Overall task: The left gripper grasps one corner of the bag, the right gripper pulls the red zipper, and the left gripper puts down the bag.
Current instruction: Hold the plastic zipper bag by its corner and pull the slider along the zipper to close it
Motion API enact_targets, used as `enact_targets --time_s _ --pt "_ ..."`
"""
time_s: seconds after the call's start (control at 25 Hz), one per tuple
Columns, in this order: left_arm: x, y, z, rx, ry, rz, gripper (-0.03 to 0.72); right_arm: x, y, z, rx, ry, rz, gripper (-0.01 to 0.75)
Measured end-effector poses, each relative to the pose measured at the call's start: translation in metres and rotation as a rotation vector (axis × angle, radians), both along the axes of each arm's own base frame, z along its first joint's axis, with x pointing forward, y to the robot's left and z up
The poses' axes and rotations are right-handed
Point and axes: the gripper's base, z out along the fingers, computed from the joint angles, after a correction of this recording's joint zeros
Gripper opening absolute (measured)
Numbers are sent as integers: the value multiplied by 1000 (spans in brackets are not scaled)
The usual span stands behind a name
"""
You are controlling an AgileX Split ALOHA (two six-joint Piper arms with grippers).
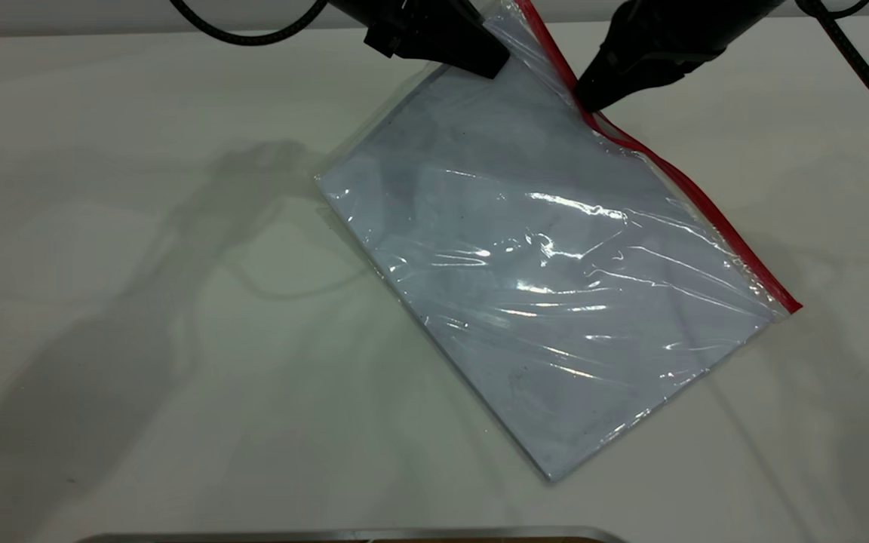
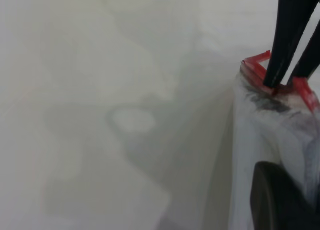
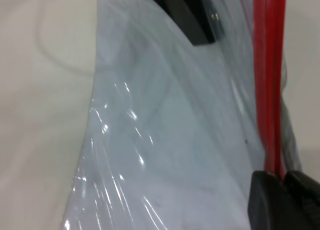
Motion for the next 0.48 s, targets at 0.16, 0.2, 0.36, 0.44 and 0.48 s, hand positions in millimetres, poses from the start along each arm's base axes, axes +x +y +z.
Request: enact_targets --time_s 0.16,0.2,0.36,0.44,0.48 --pt "0 0 0 0 13 8 52 0 -1 -1 -23 0 8 33" --pt "0 0 0 0 16 10 52 0 -2 -1 -25 0 8 33" --pt "1 0 1 0 48 33 52 1 -7 -2 -33 4 0 33" --pt "2 3 1 -2 64 50 52 1 -9 -2 -41 8 -2 33" --pt "3 4 1 -2 73 58 52 1 -11 -2 -48 9 0 33"
